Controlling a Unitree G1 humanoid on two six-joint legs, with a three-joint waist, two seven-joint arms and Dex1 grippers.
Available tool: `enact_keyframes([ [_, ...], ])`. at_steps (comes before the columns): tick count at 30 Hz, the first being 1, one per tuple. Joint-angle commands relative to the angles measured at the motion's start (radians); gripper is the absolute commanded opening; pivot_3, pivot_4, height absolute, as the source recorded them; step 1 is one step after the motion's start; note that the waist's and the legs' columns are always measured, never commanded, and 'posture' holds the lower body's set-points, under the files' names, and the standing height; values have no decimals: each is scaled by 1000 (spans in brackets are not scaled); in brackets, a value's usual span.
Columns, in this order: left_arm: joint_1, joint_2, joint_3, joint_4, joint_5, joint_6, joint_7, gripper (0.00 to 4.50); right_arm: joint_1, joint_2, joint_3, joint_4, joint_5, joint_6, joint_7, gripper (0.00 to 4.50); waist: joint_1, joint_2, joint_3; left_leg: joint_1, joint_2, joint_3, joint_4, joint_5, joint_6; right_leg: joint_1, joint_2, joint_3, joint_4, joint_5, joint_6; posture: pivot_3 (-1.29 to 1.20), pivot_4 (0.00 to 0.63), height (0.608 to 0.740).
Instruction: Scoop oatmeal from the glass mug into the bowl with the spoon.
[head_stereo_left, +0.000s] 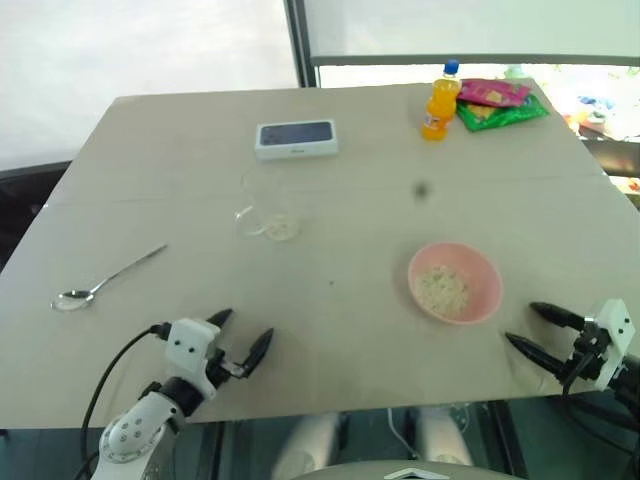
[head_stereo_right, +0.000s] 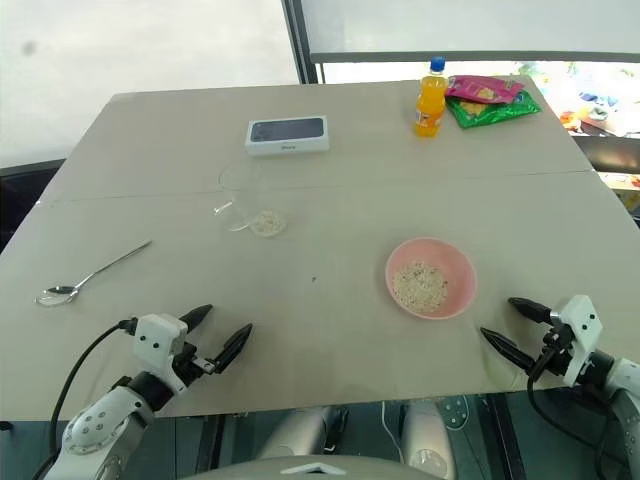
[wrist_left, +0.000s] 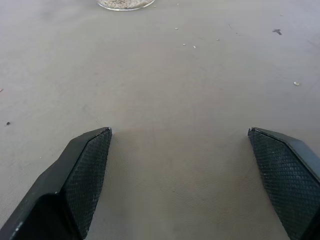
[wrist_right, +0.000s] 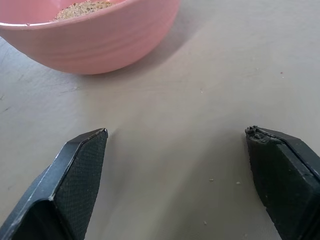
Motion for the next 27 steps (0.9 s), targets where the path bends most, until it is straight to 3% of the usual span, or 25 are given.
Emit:
enact_keyframes([
  [1,24,13,24,-24,2,-20,-15,4500,-8,-14,-24,-8,11,7,12,4442,0,0,0,0,0,0,0,0,0,0,0,0,0,0,0,0,150,740],
  [27,35,15,27,49,16,-90,-40,4500,26,6,-38,-8,2,-19,27,4442,0,0,0,0,0,0,0,0,0,0,0,0,0,0,0,0,150,740],
])
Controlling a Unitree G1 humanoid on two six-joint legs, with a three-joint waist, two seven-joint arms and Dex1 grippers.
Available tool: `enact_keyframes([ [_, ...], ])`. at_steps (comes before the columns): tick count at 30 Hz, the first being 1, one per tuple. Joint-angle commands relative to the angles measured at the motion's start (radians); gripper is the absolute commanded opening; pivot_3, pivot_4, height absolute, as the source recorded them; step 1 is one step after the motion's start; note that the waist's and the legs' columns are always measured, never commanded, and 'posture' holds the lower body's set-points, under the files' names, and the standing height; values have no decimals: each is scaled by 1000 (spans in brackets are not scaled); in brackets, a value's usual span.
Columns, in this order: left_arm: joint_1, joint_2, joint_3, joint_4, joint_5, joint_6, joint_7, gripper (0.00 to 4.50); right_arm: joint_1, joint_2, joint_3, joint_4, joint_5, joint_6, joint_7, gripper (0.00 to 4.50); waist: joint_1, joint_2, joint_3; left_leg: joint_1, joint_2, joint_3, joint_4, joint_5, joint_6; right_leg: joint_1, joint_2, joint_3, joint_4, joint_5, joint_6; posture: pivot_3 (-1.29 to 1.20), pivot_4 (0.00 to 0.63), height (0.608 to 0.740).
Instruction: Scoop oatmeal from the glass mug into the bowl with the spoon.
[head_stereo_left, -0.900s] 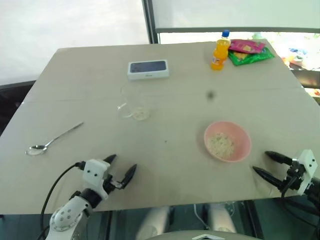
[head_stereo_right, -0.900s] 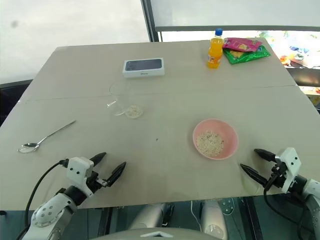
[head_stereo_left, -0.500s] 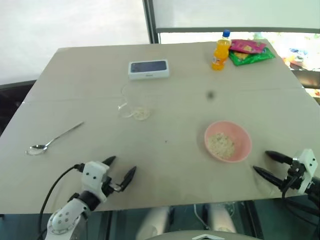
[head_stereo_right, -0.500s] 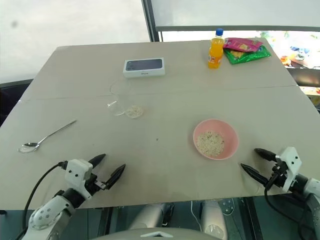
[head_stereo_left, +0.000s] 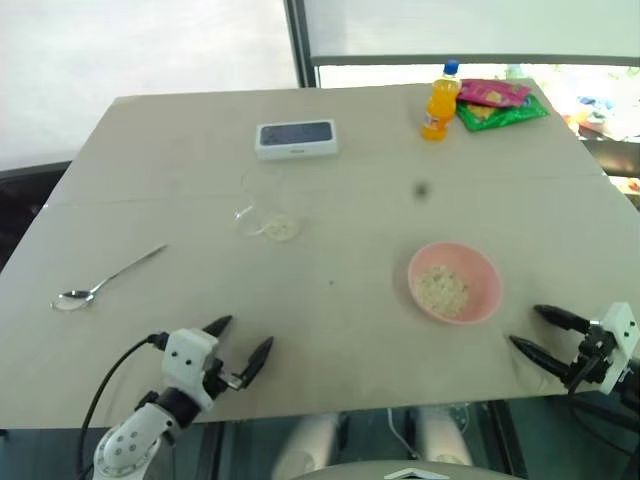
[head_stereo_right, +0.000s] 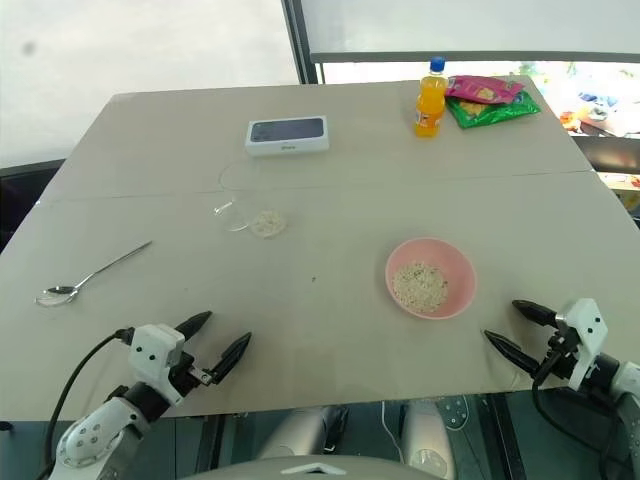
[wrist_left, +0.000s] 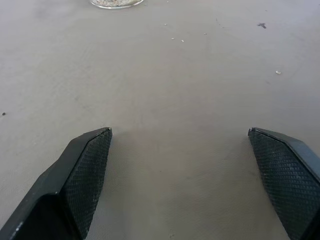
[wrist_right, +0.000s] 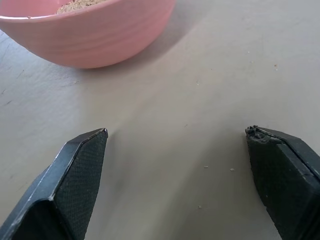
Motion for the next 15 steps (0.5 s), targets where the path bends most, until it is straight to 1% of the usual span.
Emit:
enact_keyframes([
  [1,-13,15,24,31,8,-10,-4,4500,3,-1,-22,-28,8,-4,3,4442,0,0,0,0,0,0,0,0,0,0,0,0,0,0,0,0,150,740],
  [6,-63,44,30,18,8,81,22,4500,-3,-34,-61,-63,25,11,5,4442,0,2,-1,0,0,0,0,0,0,0,0,0,0,0,0,0,150,740],
  [8,-98,57,58,0,-5,127,48,4500,-13,-52,-92,-103,71,57,-1,4442,0,3,-2,0,0,0,1,0,0,0,0,0,1,0,0,0,150,740],
  [12,-166,73,159,19,-60,252,113,4500,-80,-94,-152,-205,235,220,-37,4442,-3,3,0,0,1,0,1,0,0,0,1,0,2,0,0,0,150,740],
  [15,-228,139,219,106,-63,283,84,4500,-169,-133,-122,-306,363,354,-57,4442,-4,1,0,0,4,0,2,0,0,0,3,0,2,0,0,0,150,740],
])
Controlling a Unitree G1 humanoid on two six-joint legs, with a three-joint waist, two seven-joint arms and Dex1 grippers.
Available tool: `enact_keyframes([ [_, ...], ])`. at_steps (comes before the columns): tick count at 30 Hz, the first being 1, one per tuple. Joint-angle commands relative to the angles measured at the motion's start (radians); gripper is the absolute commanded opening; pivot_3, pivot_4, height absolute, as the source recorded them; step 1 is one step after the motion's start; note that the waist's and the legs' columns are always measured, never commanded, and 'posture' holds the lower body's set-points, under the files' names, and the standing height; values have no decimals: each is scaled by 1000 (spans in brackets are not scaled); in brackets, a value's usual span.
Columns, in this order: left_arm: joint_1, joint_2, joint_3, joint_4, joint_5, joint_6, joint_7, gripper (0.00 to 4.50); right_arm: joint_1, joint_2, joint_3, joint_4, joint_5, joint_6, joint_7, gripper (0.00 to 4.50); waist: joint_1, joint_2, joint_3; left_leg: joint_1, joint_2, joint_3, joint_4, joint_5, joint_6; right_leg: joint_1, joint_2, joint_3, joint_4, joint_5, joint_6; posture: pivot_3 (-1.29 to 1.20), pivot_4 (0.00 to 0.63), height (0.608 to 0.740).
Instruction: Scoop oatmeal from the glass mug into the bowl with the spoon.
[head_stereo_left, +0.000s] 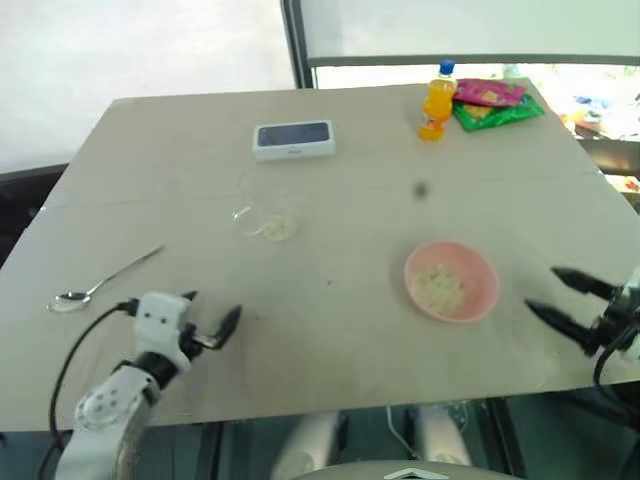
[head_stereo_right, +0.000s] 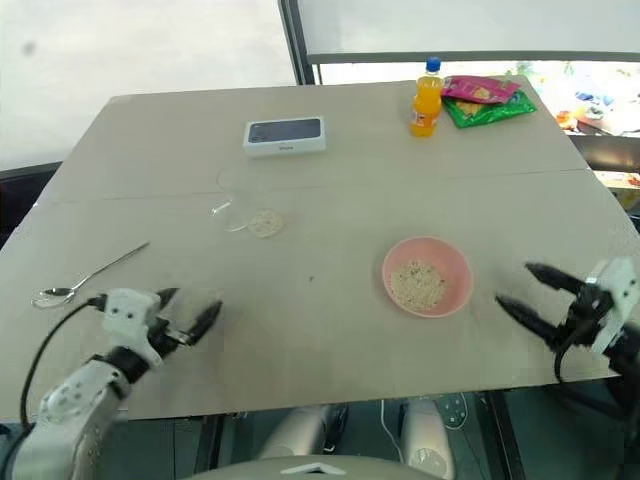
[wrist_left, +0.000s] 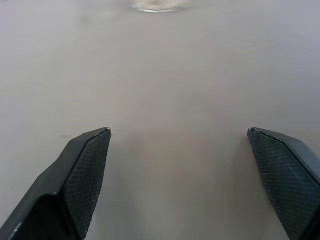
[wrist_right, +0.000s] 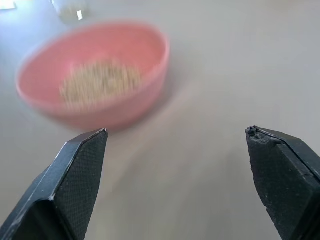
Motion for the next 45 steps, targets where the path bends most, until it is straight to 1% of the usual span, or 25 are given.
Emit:
enact_keyframes([
  [1,-63,84,91,100,-12,40,-17,4500,-98,-35,24,-149,159,135,-23,4442,1,0,0,0,1,0,0,0,0,0,1,0,0,0,0,0,150,740],
  [3,-110,123,116,156,-18,56,-30,4500,-148,-37,61,-194,187,173,-26,4442,2,-1,0,-1,3,-1,0,0,0,-1,2,-2,0,1,-1,0,150,740],
  [5,-162,168,136,219,-16,54,-47,4500,-183,-43,107,-222,172,179,-1,4442,6,-2,0,-2,3,-2,0,0,0,-1,3,-3,-1,1,-2,0,150,740],
  [6,-197,207,155,276,-14,42,-67,4500,-195,-52,146,-239,135,157,30,4442,7,-3,0,-3,3,-2,0,0,-1,-1,3,-3,-2,1,-2,0,150,740],
  [7,-222,247,170,334,-5,28,-85,4500,-209,-50,170,-249,117,145,42,4442,6,-3,1,-3,2,-2,1,2,-5,-1,1,-3,-3,1,-3,0,150,740],
  [11,-291,377,199,516,3,-19,-188,4500,-244,-55,200,-247,94,137,73,4442,-2,-6,3,-4,4,-2,1,2,-5,-2,3,-3,-3,2,-4,0,150,740],
  [13,-314,446,186,625,48,-86,-229,4500,-253,-54,202,-233,71,125,84,4442,-2,-6,3,-4,4,-1,1,2,-5,-2,3,-2,-3,2,-4,0,150,740],
  [16,-381,556,144,847,97,-157,-311,4500,-255,-39,197,-222,56,116,82,4442,-3,-7,3,-3,4,0,1,2,-5,-3,3,-2,-3,2,-4,0,150,740],
  [19,-475,622,33,1054,175,-220,-392,4500,-258,-25,195,-221,45,106,70,4442,0,-6,3,-3,4,0,0,2,-5,-5,4,-2,-3,3,-5,0,150,740],
  [22,-580,650,-65,1228,256,-276,-432,4500,-261,-9,185,-226,46,107,49,4442,1,-6,3,-3,4,0,0,2,-5,-5,4,-2,-2,3,-5,0,150,740],
  [24,-676,650,-118,1358,303,-311,-429,4500,-262,5,174,-233,58,113,28,4442,1,-8,3,-4,4,-1,0,2,-5,-5,4,-3,-1,3,-5,0,150,740],
  [26,-741,648,-167,1448,346,-347,-434,4500,-262,11,174,-238,58,114,19,4442,1,-7,3,-3,4,-1,0,2,-5,-6,4,-3,2,3,-5,0,150,740],
  [29,-821,634,-230,1537,411,-399,-421,4500,-256,21,183,-249,49,110,4,4442,-1,-6,2,-2,4,1,0,2,-4,-7,4,0,7,3,-5,0,150,740],
  [33,-886,624,-280,1595,461,-433,-449,4500,-242,33,184,-264,42,106,-10,4442,-3,-3,1,-1,5,1,1,2,-4,-9,6,1,15,3,-5,0,150,740],
  [36,-909,623,-319,1619,497,-428,-474,3742,-232,40,180,-270,37,102,-22,4500,-5,-2,0,-1,5,1,3,2,-4,-9,7,1,16,3,-5,0,150,740],
  [39,-915,615,-313,1646,486,-359,-504,2405,-223,42,167,-275,37,99,-34,4500,-15,1,-2,0,5,2,4,2,-4,-9,7,2,17,3,-5,0,150,740],
  [41,-906,610,-312,1654,487,-338,-496,1516,-217,40,161,-272,34,92,-33,4500,-24,4,-4,0,5,2,4,2,-4,-9,7,2,17,3,-5,0,150,740],
  [42,-899,606,-310,1656,485,-330,-494,931,-214,39,159,-269,33,89,-32,4500,-25,5,-5,0,5,2,4,2,-4,-9,7,2,17,3,-5,0,150,740],
  [44,-887,596,-294,1659,469,-316,-486,278,-206,38,153,-264,29,81,-31,4500,-31,10,-7,0,6,2,4,2,-4,-9,8,3,18,3,-5,0,150,740],
  [45,-882,590,-285,1659,461,-310,-484,46,-202,38,151,-263,27,79,-30,4500,-33,12,-9,1,6,2,4,2,-4,-9,8,3,18,3,-5,0,150,740],
])
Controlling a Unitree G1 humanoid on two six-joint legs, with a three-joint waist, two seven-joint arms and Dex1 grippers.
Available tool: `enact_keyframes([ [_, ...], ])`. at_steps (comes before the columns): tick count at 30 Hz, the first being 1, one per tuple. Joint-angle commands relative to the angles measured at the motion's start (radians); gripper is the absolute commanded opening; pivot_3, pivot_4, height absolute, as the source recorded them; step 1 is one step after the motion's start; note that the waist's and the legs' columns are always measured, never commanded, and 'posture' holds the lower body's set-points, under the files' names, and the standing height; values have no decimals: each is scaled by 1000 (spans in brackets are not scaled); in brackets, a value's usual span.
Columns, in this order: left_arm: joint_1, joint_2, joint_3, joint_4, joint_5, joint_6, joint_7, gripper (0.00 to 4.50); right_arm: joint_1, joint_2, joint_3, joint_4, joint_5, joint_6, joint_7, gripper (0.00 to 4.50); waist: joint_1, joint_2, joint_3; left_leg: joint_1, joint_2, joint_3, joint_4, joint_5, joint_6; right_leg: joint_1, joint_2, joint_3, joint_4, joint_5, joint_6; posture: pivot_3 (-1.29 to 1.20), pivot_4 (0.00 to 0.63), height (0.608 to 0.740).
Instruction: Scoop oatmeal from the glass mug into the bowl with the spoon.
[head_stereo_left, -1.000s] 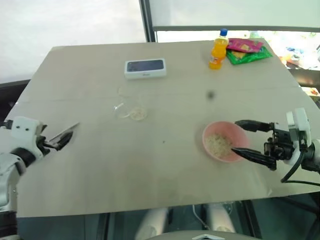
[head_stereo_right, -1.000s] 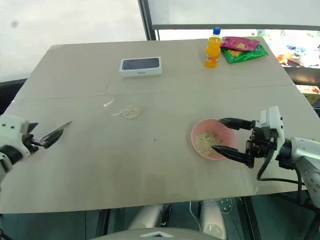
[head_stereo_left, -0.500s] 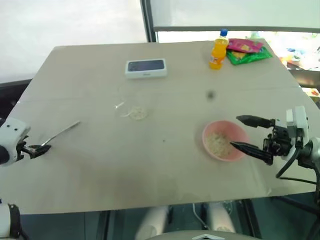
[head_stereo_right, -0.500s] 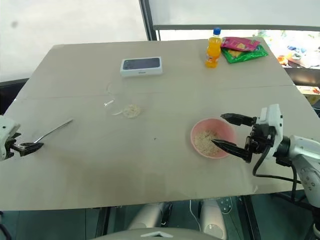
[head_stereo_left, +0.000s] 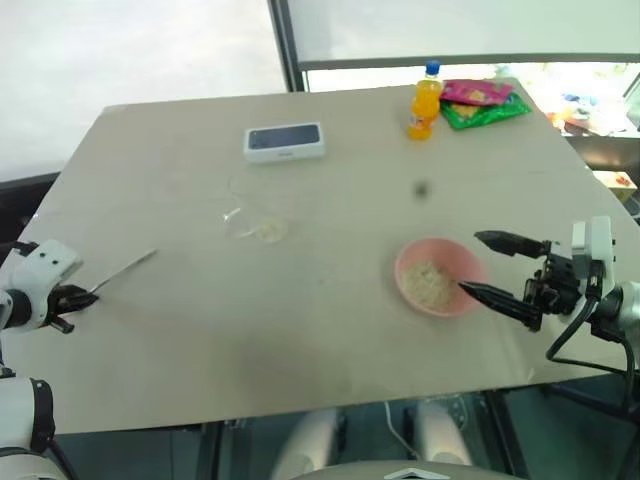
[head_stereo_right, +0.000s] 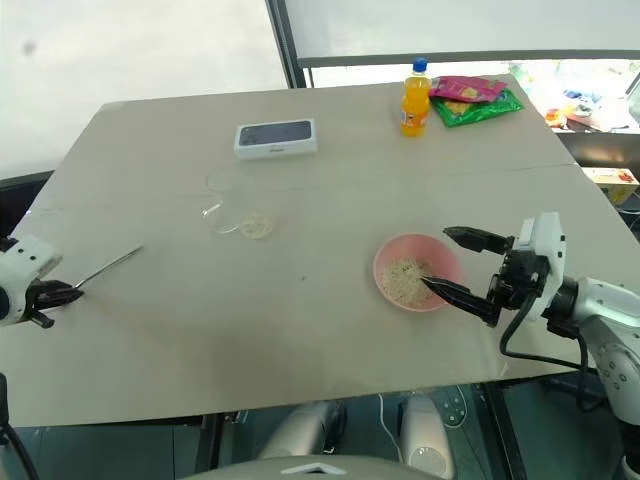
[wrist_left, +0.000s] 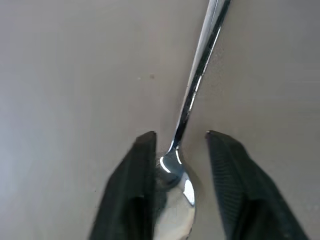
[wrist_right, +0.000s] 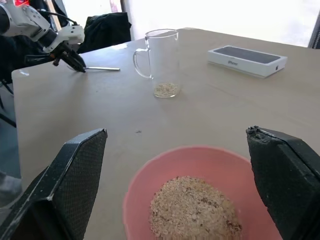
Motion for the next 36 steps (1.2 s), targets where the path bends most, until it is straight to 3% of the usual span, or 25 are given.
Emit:
enact_keyframes([
  [1,41,-31,16,40,-7,46,16,46,10,-2,-40,-27,-2,-28,1,4500,-3,3,-2,0,0,1,0,0,0,0,0,1,0,0,0,0,150,740],
  [7,72,-68,83,20,-63,-4,46,46,33,-5,-47,-27,-5,-33,3,4500,-1,8,-5,1,0,4,1,0,0,0,0,3,1,0,0,0,150,740],
  [10,57,-95,177,-12,-143,-89,117,46,33,-6,-46,-32,-2,-28,-4,4500,9,8,-5,1,0,4,1,0,0,0,0,3,1,0,0,0,150,740],
  [19,107,-166,321,-227,-279,-247,238,46,19,-12,-38,-10,-8,-30,2,4500,3,-22,-1,-4,0,-1,4,0,0,-1,-1,1,-2,1,-1,0,150,740],
  [24,184,-206,369,-472,-322,-224,329,46,-21,-9,-26,10,-5,-22,-1,4500,2,-23,-1,-6,1,3,3,0,0,-4,-1,4,-3,1,-1,0,150,740],
  [29,187,-212,382,-715,-326,-177,412,46,-83,9,-28,27,35,14,-39,4500,9,-25,0,-8,1,2,3,0,0,-5,-1,3,-2,2,-3,0,150,740],
  [33,69,-202,351,-842,-308,-140,459,46,-145,34,-22,39,69,60,-102,4500,14,-26,1,-8,1,1,4,0,0,-5,-1,2,-2,3,-3,0,150,740],
  [36,-15,-210,284,-935,-289,-121,433,46,-225,67,-21,57,97,133,-233,4500,11,-26,1,-8,1,1,4,0,-1,-5,-1,2,-2,3,-3,0,150,740],
])
